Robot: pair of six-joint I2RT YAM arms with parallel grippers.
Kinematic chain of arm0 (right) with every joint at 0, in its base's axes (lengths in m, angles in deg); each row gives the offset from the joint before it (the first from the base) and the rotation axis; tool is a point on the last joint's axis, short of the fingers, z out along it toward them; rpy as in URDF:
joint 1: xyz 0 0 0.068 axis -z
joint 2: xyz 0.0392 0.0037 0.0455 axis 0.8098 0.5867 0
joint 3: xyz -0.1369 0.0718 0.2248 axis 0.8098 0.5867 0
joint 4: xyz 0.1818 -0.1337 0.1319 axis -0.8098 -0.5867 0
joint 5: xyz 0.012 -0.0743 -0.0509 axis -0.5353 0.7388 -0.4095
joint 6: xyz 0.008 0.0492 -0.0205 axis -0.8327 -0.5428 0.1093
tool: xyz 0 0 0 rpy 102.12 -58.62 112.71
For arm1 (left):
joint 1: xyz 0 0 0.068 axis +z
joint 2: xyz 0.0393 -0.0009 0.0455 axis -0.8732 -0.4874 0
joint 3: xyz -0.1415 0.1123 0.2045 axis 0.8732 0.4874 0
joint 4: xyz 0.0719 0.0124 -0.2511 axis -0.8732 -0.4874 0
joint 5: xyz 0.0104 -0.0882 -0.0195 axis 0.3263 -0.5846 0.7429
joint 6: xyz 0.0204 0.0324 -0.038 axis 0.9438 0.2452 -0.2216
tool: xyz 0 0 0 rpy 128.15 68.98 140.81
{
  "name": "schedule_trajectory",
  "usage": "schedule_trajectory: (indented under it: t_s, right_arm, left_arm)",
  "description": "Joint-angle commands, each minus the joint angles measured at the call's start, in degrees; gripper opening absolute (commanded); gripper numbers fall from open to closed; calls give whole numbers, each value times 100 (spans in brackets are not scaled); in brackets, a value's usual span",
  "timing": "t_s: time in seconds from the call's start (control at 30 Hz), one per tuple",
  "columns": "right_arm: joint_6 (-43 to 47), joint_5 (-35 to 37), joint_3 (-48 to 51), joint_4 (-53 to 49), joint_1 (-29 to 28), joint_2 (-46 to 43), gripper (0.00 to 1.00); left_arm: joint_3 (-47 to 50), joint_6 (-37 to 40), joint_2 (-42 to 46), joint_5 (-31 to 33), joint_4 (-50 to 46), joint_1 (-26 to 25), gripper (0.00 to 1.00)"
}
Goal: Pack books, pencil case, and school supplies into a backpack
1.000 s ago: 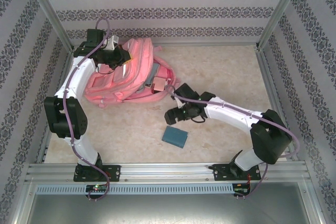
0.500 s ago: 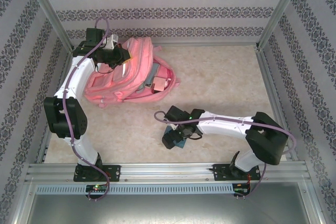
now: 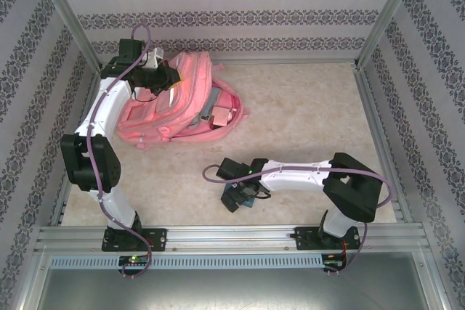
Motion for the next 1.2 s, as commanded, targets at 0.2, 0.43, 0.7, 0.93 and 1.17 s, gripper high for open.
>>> schedule_trajectory:
  t_s: [0.2,0.43,0.7,0.93,1.17]
  right_arm:
    - [73,198,-119,-516,148,-454,98]
    - [396,-482,-72,-206,376,35,98]
    - [236,-935,99,23,120,43,98]
    - [-28,-235,33,-169,-63,246,87]
    - [1,259,-141,-151,-42,-304,68]
  left_arm:
    - [-114,-45,443,-563,326,10,0]
    - [-32,-139,498,-602,438,10,0]
    - [3,-90,593,-575,355,10,0]
    - [38,-146,582,-605,434,10,0]
    - [-6,-117,638,-615,394,10,0]
